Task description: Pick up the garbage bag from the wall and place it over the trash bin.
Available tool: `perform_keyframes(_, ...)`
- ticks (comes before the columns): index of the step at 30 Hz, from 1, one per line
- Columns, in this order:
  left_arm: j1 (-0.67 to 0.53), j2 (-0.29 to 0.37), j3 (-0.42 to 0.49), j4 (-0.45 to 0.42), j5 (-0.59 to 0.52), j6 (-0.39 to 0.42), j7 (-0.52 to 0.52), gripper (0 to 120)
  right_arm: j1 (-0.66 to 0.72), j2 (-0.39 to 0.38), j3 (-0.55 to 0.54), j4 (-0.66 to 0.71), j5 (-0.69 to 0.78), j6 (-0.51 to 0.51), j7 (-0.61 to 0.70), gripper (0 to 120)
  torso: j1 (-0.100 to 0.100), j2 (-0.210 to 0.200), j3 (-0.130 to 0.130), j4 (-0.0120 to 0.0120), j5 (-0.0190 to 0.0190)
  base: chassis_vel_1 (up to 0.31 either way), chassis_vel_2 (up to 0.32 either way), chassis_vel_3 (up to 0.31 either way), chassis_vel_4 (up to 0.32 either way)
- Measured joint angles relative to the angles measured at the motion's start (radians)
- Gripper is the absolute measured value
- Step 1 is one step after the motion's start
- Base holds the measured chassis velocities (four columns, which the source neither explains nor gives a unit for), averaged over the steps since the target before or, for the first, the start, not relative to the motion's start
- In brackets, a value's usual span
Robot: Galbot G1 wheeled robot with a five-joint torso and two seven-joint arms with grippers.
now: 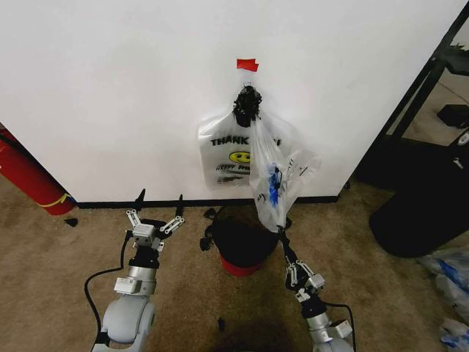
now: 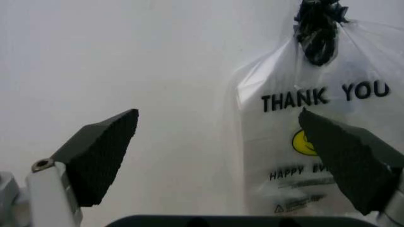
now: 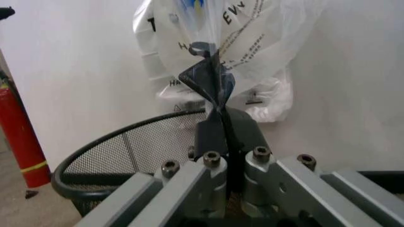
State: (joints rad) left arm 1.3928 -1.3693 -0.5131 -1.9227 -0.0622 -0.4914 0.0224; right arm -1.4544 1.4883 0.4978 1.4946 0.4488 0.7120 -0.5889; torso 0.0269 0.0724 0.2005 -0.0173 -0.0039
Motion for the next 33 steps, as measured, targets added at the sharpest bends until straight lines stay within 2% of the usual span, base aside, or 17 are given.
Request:
perform_keyframes(7,-0.003,-0.004,0.000,0.004,0.001,0.000,0.000,100,0.013,0.002,-0.001,-0.014,0.019,0.017,-0.002,0,0.000,0.000,0.000,-0.0001,0.0000,0.000,0.000,0.000,0.000)
perform_keyframes(13,-0.003,-0.005,0.000,0.005,0.005,0.000,0.000,100,0.034,0.005,-0.010,0.053,0.055,0.034,-0.004,0,0.000,0.000,0.000,0.0001,0.0000,0.000,0.000,0.000,0.000)
perform_keyframes(19,-0.002,0.006,-0.006,0.005,0.002,0.000,-0.001,100,0.015,-0.018,-0.009,0.181,0.039,0.025,-0.048,28,0.000,0.000,0.000,0.0000,0.0000,0.000,0.000,0.000,0.000)
perform_keyframes(20,-0.002,0.006,-0.006,0.005,0.002,0.000,-0.001,100,0.015,-0.018,-0.009,0.181,0.039,0.025,-0.048,28,0.000,0.000,0.000,0.0000,0.0000,0.000,0.000,0.000,0.000)
perform_keyframes(23,0.001,0.013,-0.008,0.003,-0.001,-0.001,-0.002,100,0.012,-0.045,0.001,0.215,0.039,0.009,-0.047,39,0.000,0.000,0.000,0.0000,0.0001,0.000,0.000,0.000,0.000)
perform_keyframes(25,0.001,0.014,-0.009,0.003,-0.002,-0.001,-0.002,100,0.017,-0.062,0.003,0.223,0.039,0.001,-0.022,48,0.000,0.000,0.000,-0.0001,0.0000,0.000,0.000,0.000,0.000)
perform_keyframes(26,0.001,0.014,-0.009,0.003,-0.002,-0.001,-0.002,100,0.017,-0.062,0.003,0.223,0.039,0.001,-0.022,48,0.000,0.000,0.000,-0.0001,0.0000,0.000,0.000,0.000,0.000)
perform_keyframes(30,0.004,0.012,-0.009,0.004,0.000,-0.005,-0.003,100,0.065,-0.084,-0.007,0.202,-0.015,-0.010,0.087,66,0.000,0.000,0.000,-0.0001,0.0000,0.000,0.000,0.000,0.000)
perform_keyframes(33,0.008,0.011,-0.010,0.004,0.003,-0.007,-0.003,100,0.105,-0.088,-0.019,0.177,-0.042,-0.014,0.116,74,0.000,0.000,0.000,0.0000,0.0001,0.000,0.000,0.000,0.000)
